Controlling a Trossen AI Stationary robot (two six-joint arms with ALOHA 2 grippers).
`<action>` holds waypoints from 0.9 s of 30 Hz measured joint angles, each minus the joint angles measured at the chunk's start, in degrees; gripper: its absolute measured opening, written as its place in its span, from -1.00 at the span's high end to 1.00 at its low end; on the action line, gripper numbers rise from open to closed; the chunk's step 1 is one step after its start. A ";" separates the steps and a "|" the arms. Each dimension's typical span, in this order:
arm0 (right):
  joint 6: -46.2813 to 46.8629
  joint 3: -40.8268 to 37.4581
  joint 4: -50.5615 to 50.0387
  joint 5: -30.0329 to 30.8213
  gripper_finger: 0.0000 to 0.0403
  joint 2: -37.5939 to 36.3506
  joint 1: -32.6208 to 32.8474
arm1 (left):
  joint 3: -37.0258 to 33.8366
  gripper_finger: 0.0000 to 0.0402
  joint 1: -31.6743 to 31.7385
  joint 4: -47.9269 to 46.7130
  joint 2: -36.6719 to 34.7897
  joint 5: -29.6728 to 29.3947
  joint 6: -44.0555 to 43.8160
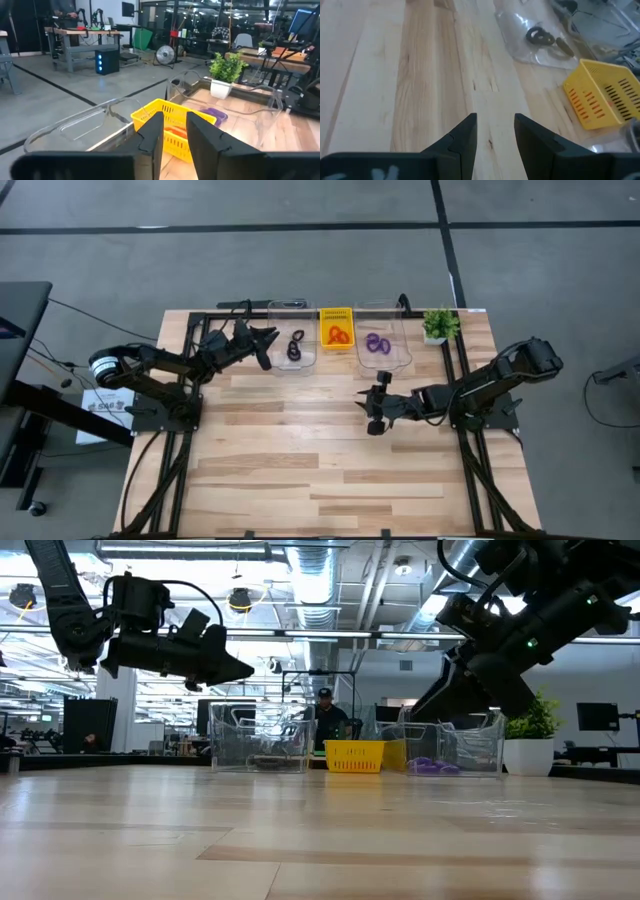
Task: Sort spring keychains
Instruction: Return to Home Position
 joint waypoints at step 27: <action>3.67 -4.13 -4.32 -4.12 0.40 -27.68 6.53 | -13.51 0.61 -10.38 -10.96 -37.07 6.15 -7.00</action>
